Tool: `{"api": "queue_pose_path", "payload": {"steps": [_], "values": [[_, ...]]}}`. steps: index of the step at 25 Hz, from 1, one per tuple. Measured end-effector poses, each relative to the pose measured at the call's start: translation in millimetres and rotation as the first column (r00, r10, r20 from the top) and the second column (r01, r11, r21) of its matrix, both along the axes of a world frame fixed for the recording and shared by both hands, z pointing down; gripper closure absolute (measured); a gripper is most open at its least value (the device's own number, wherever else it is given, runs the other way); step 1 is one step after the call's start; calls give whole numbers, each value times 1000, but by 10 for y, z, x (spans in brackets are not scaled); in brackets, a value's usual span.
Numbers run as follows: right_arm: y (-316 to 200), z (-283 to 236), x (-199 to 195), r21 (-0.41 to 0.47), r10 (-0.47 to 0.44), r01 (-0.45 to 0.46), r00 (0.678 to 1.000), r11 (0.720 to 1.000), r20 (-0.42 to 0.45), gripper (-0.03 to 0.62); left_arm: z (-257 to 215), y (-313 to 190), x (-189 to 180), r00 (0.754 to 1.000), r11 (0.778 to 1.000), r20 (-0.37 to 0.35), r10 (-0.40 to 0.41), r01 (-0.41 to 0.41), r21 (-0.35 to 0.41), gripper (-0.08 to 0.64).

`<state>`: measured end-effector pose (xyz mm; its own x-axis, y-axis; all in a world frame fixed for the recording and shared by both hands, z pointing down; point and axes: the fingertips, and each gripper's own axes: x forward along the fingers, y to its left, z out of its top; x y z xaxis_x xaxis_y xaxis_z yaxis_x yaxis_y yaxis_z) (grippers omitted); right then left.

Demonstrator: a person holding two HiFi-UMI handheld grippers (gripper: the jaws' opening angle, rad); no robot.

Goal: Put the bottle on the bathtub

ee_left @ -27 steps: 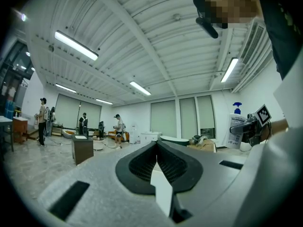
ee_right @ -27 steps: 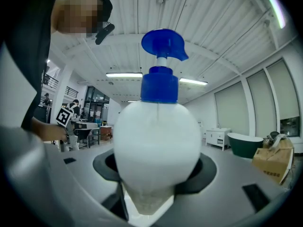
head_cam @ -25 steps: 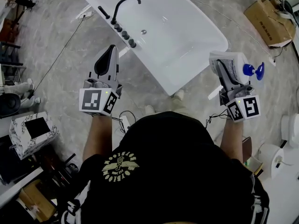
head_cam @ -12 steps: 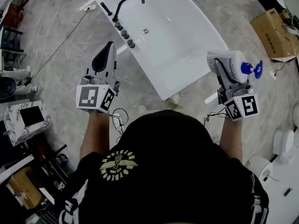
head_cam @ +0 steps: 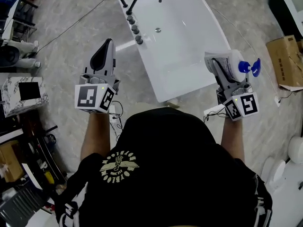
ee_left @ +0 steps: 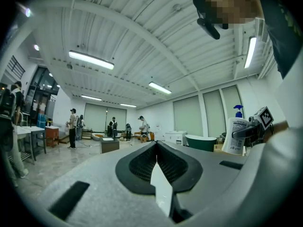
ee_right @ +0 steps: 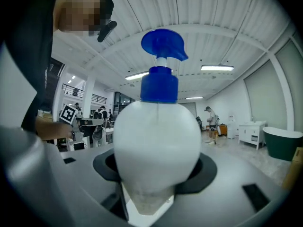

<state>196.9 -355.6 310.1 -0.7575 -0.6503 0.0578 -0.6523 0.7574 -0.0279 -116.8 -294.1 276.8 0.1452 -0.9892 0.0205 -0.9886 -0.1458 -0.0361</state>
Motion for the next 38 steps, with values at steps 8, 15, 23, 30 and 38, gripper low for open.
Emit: {"api": "queue_pose_path", "payload": {"steps": [8,15,23,30,38], "values": [[-301,770,-250,-130,-56,50,998,990,-42,330,118,202,-199,995,994,17,-95,96,-53,551],[-193,1274,-654,-219,-68,46,993,975,-93,330,84,88,-489,998,996,20,-62,63,-70,551],[12,1901,-1050,-290,10,-47,992,956,-127,330,123,-185,-916,998,996,48,46,-42,-78,551],[194,2361,-1310,-329,120,-170,979,929,-167,330,150,-421,-1254,986,984,63,154,-148,-95,551],[415,3221,-1490,-417,195,-274,955,867,-223,330,169,-533,-1504,962,966,116,245,-233,-112,551]]}}
